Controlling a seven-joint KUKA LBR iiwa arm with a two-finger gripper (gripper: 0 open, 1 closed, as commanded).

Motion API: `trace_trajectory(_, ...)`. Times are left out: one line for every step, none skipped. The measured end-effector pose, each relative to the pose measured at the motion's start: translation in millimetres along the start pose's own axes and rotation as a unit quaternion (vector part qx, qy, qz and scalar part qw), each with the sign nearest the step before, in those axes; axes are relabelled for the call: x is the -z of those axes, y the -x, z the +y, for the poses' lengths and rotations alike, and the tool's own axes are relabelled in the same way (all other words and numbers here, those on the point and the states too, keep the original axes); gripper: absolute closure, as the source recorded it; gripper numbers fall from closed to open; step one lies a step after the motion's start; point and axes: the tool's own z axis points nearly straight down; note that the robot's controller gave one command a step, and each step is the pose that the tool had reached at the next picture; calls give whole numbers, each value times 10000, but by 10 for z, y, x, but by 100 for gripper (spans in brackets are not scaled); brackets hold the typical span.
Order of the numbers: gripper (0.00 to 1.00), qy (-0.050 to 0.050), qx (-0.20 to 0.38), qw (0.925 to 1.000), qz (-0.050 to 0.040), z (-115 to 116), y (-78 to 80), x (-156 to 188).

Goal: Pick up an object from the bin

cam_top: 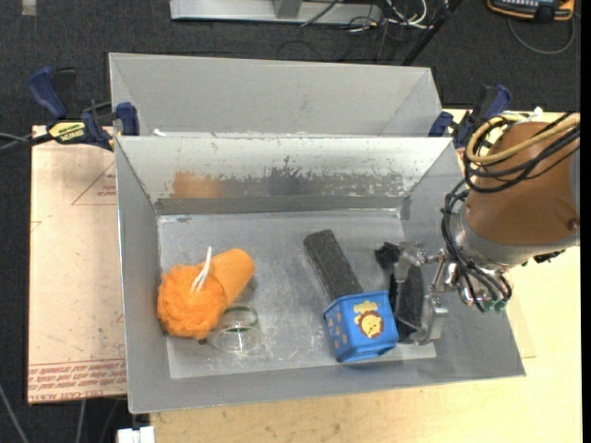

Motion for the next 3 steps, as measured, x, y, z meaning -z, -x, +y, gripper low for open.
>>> trace_trajectory(0, -6, 14, 10000, -40, 3, 17, 41)
trace_trajectory(0, -7, 280, 9996, -55, 153, 34, -512)
trace_trajectory(0, -6, 735, 9973, -27, 631, 95, -828)
